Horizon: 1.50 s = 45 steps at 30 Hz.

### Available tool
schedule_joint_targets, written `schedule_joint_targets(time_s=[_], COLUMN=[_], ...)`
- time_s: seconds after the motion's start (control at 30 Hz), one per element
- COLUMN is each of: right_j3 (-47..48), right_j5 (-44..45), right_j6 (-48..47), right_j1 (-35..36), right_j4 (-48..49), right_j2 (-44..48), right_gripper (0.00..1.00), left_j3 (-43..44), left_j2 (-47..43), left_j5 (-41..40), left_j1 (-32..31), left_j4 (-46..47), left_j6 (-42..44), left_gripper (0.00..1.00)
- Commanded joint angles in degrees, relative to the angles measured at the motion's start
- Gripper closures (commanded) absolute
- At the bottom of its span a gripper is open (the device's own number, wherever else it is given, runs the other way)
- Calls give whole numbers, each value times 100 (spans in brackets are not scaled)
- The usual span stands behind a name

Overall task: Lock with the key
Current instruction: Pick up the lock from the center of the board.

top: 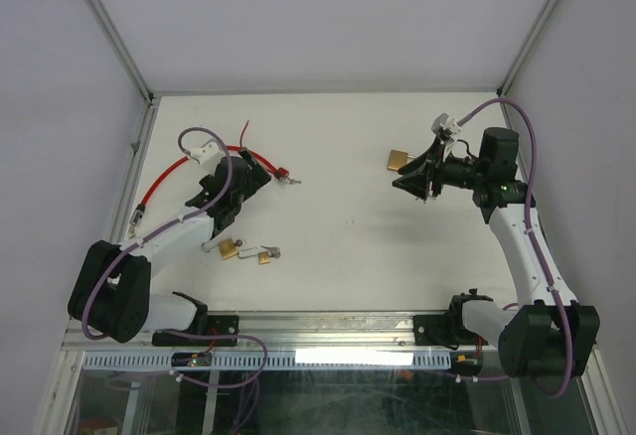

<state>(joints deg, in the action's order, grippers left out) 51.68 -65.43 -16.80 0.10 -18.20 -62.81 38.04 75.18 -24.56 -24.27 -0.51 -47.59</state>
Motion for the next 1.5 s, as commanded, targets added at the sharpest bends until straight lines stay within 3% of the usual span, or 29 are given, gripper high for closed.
schedule_joint_targets(time_s=[0.0,0.13,0.23,0.5,0.6,0.73,0.8,0.87,1.13,1.47], right_j3=[34,19,24,55,97,85,81,80,60,60], right_j5=[-75,-73,-82,-19,42,44,55,67,66,84], right_j6=[1,3,7,-74,-187,-218,-229,-251,-279,-305], right_j1=[9,25,53,116,165,183,180,175,182,179], right_j4=[229,230,235,200,91,70,51,40,39,13], right_j2=[58,58,53,17,-56,-128,-159,-170,-194,-223], right_gripper=[53,53,53,53,53,53,53,53,53,53], left_j3=[540,847,1210,2679,3026,3249,3132,2916,3274,3335], left_j2=[109,360,810,2169,2525,2826,2826,2727,3257,3460], left_j5=[-887,-1286,-1078,-293,-11,860,1659,1907,1695,781], left_j1=[37,92,324,556,564,565,564,560,656,647], left_j4=[-380,-557,-606,-910,-1016,-822,-482,-155,-402,-734], left_j6=[-189,-175,-117,709,926,1596,2291,2672,2309,1687], left_gripper=[1,1,2,23,26,24,22,22,43,42])
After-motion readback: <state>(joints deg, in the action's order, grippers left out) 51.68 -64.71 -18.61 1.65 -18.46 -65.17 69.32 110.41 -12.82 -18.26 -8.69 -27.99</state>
